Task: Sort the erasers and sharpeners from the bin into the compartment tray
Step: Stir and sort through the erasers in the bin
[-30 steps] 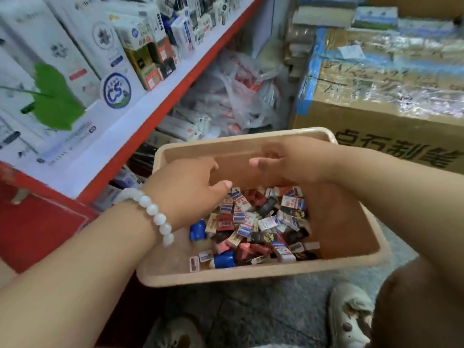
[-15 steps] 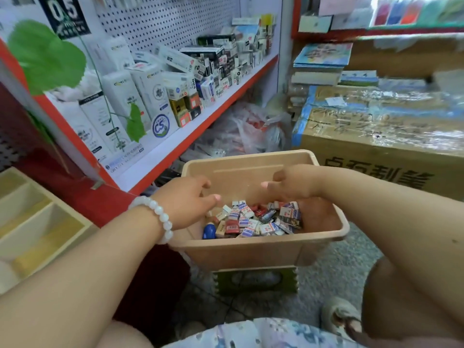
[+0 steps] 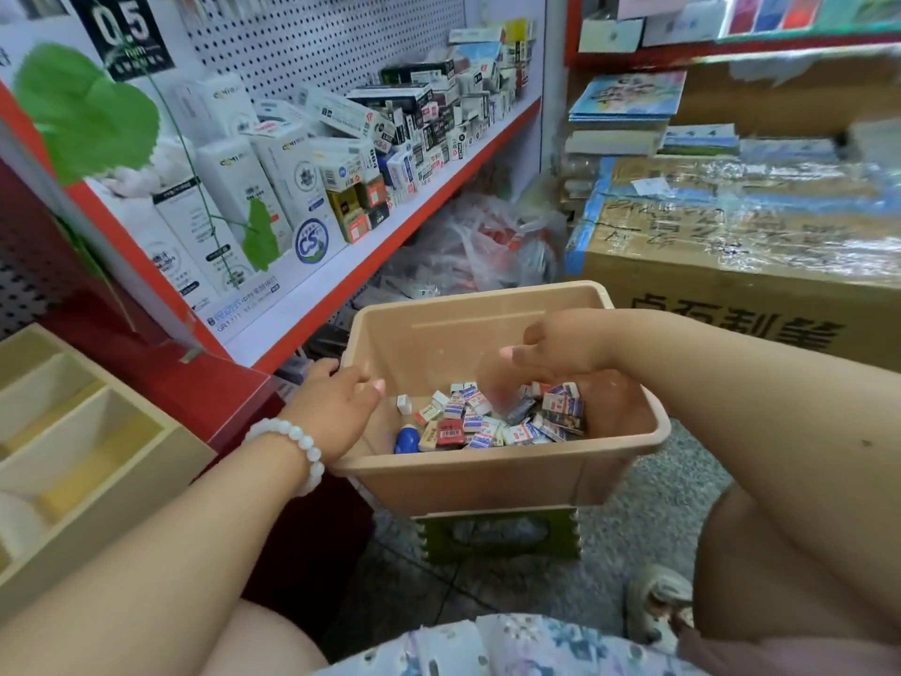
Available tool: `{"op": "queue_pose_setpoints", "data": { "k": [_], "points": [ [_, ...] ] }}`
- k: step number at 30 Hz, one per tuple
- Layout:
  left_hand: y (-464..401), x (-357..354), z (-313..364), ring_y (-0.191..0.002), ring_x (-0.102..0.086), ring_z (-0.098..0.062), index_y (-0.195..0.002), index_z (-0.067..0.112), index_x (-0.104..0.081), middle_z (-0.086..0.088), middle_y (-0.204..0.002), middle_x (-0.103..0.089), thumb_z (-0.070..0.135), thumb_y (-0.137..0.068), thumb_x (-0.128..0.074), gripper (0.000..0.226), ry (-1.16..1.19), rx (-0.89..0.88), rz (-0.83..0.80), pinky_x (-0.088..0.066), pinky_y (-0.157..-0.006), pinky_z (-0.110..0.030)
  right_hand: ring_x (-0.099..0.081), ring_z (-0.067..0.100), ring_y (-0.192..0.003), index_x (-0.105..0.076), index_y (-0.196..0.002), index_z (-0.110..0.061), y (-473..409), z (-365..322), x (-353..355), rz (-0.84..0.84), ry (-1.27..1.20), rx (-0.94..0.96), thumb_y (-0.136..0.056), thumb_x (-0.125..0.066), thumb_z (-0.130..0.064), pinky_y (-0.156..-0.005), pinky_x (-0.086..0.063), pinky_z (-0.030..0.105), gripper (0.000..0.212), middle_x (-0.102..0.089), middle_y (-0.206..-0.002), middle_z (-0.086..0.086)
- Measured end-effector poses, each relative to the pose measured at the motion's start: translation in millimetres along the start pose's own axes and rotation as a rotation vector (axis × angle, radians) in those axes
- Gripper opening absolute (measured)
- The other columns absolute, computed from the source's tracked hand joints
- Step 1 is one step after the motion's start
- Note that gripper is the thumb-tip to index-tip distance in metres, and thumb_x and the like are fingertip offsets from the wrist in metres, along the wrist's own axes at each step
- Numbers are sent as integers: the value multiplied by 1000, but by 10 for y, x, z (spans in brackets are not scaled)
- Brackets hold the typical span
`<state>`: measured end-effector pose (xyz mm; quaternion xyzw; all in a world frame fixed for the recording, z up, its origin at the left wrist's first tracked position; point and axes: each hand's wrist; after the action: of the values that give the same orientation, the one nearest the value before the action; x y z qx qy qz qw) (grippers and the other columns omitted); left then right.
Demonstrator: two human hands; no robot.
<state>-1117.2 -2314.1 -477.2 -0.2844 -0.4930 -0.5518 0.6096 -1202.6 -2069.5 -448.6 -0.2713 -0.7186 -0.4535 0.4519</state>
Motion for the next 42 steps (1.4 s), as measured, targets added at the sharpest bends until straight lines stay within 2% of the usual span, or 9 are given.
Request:
{"op": "queue_pose_setpoints", "data": {
  "k": [3,6,11,18,23,27,31,37,42],
  "points": [
    [-65,-40,-61,-135,-34,-23,-133,12,-52,-6,-149,-28,38,-100,-35,46,6,-32,5,-26,-103,-30,-52,25,-110,-57,-118,-12,-48,35,-41,-4,-22,-35,-95,-26,-60,-92,-35,33,61,-60,-114,5],
    [-123,-63,-92,-123,-44,-24,-112,8,-62,-5,-135,-41,38,-100,-31,44,43,-36,35,-30,-90,-28,-49,23,-103,-57,-116,-13,-108,52,-90,-19,-33,-55,-95,-27,-60,-93,-35,34,59,-56,-109,4],
    [-117,-132,-97,-126,-44,-25,-133,17,-52,-4,-151,-26,46,-98,-30,50,-29,8,77,-33,-102,-34,-45,20,-96,-56,-117,-15,-200,51,-237,-62,-62,-52,-94,-29,-61,-88,-34,32,58,-54,-109,2],
    [-214,-179,-194,-130,-41,-30,-147,39,-25,-15,-144,-35,50,-95,-35,54,-30,18,-26,-32,-106,-36,-46,17,-97,-55,-123,-19,-357,107,-364,-118,-74,-24,-94,-31,-61,-85,-32,30,56,-53,-104,-2],
    [-395,-202,-66,-121,-47,-33,-150,40,-17,-16,-141,-28,48,-96,-38,58,-92,-12,-9,-37,-100,-36,-46,17,-92,-51,-97,-26,-524,108,-374,-121,-48,29,-94,-33,-59,-81,-32,29,37,-50,-91,-6],
    [-472,-244,-68,-126,-44,-33,-149,37,-23,-17,-145,-30,48,-97,-34,55,-29,4,44,-35,-99,-35,-49,15,-89,-47,-91,-33,-690,34,-420,-126,-76,103,-95,-37,-54,-79,-33,27,24,-49,-80,-13],
    [-485,-262,-103,-130,-39,-29,-146,30,-32,-12,-147,-30,45,-98,-34,51,79,14,85,-32,-103,-34,-54,14,-91,-60,-104,-23,-859,-132,-501,-155,-20,183,-96,-41,-49,-80,-42,29,33,-58,-95,-7],
    [-497,-272,-101,-129,-40,-25,-144,27,-36,-8,-144,-32,47,-98,-32,51,124,35,93,-32,-103,-32,-51,12,-88,-61,-116,-23,-1159,-418,-695,-211,57,326,-94,-50,-40,-73,-39,25,30,-59,-107,-4],
    [-511,-265,-96,-123,-45,-24,-141,28,-40,-7,-138,-36,49,-97,-30,49,142,49,76,-36,-104,-35,-56,12,-79,-70,-105,-21,-1363,-711,-978,-281,-62,418,-89,-59,-40,-72,-45,26,27,-67,-96,-3]
  ]
}}
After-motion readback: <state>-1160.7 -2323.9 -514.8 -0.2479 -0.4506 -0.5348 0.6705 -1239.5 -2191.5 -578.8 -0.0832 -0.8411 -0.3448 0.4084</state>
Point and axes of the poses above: each hand's wrist, its own y-axis away from the middle knuckle, its own x-axis out of the back of the hand, z = x × y
